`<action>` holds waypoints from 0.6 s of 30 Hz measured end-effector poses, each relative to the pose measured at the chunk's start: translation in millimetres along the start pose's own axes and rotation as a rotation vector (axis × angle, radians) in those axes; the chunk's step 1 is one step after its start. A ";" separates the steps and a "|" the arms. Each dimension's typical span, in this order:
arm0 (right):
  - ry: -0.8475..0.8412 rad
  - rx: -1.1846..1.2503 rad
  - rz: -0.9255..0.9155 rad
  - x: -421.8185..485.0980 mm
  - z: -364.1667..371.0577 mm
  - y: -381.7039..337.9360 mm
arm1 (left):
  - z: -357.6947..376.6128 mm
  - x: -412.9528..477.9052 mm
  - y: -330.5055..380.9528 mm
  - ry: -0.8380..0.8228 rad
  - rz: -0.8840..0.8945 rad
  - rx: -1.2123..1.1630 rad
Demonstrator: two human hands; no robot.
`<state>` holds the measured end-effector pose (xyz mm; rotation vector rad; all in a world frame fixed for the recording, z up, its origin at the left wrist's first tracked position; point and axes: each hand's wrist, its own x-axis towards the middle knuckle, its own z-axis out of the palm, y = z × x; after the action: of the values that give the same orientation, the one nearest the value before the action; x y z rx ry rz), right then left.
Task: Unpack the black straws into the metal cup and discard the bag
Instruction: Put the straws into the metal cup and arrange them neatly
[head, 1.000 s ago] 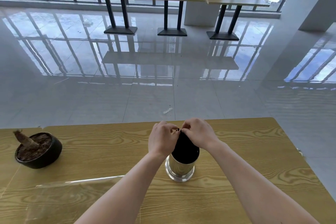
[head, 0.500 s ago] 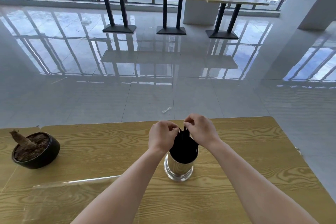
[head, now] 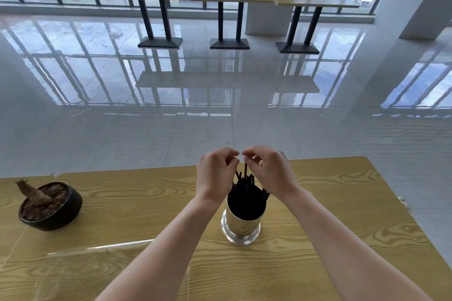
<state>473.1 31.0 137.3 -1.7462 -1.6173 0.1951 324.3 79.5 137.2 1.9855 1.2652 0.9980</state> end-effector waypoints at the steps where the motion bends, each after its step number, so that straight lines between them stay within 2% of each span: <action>1: 0.013 0.013 -0.032 1.3 -1.8 -2.6 | -3.5 2.1 4.5 -0.003 0.000 -0.044; 5: 0.103 0.110 0.009 7.0 -6.6 -13.0 | -10.6 8.4 16.0 -0.038 -0.029 -0.180; 11: 0.136 0.298 0.179 10.0 -12.6 -22.5 | -8.5 8.5 20.3 -0.062 -0.036 -0.197; 18: 0.108 0.305 0.160 5.9 -15.0 -23.8 | -8.1 5.6 21.8 -0.046 0.003 -0.158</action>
<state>463.7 28.9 164.4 -1.6187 -1.2957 0.3960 329.8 76.9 160.4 1.8789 1.1231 1.0156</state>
